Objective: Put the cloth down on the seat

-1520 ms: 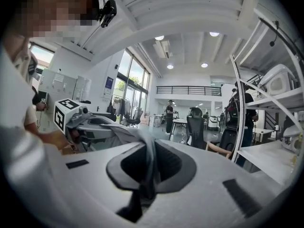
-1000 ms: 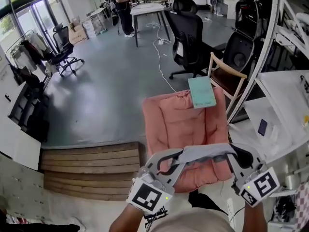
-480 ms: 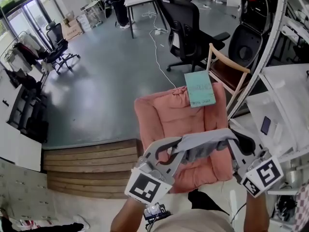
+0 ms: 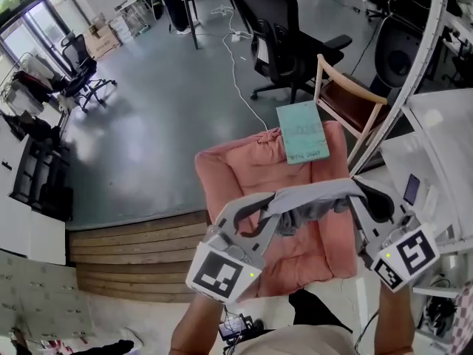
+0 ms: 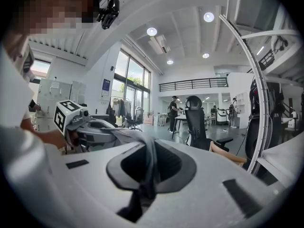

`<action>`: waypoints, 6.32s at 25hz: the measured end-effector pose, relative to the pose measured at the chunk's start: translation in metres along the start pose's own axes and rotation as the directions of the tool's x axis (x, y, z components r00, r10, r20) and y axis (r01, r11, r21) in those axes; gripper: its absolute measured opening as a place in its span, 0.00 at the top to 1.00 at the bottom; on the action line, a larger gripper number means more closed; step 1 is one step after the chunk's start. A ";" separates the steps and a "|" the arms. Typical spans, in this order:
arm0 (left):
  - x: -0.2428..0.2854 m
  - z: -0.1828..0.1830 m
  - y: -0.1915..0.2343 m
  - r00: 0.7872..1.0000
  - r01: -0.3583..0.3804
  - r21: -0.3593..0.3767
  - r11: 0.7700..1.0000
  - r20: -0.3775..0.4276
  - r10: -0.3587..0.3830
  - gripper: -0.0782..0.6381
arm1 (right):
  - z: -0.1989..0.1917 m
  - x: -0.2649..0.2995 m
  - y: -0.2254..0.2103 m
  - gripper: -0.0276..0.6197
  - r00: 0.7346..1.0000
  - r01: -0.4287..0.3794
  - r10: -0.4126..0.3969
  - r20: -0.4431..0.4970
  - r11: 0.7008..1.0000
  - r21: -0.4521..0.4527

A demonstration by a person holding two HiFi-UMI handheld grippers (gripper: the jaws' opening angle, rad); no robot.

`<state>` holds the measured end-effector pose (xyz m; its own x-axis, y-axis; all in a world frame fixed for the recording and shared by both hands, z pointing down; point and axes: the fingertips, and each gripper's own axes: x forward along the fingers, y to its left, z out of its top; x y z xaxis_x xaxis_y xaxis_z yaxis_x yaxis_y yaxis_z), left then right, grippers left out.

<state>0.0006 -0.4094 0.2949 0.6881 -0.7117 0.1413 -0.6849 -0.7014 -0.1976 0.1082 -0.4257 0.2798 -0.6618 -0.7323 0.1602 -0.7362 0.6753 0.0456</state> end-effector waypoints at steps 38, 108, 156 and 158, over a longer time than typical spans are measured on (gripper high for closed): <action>0.281 -0.251 0.162 0.945 -0.116 -0.050 0.992 -0.314 0.095 0.86 | -0.211 0.250 -0.237 0.93 0.992 0.044 -0.036 -0.123 0.997 0.063; 0.105 -0.184 0.129 0.951 -0.212 -0.187 0.959 -0.268 0.158 0.76 | -0.276 0.173 -0.233 0.76 0.840 0.223 -0.115 -0.530 0.964 0.145; -0.305 0.078 -0.084 0.946 -0.219 -0.096 0.971 0.225 0.236 0.76 | 0.057 -0.158 0.226 0.97 0.980 -0.172 0.176 0.089 0.984 -0.047; -0.315 0.074 -0.090 0.944 -0.228 -0.116 0.967 0.216 0.248 0.76 | 0.054 -0.164 0.234 0.97 0.980 -0.175 0.179 0.081 0.983 -0.050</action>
<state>-0.1367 -0.1195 0.1962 0.5317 -0.8376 -0.1254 -0.8465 -0.5207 -0.1109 0.0370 -0.1518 0.2109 -0.7922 -0.6043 0.0850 -0.6007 0.7968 0.0656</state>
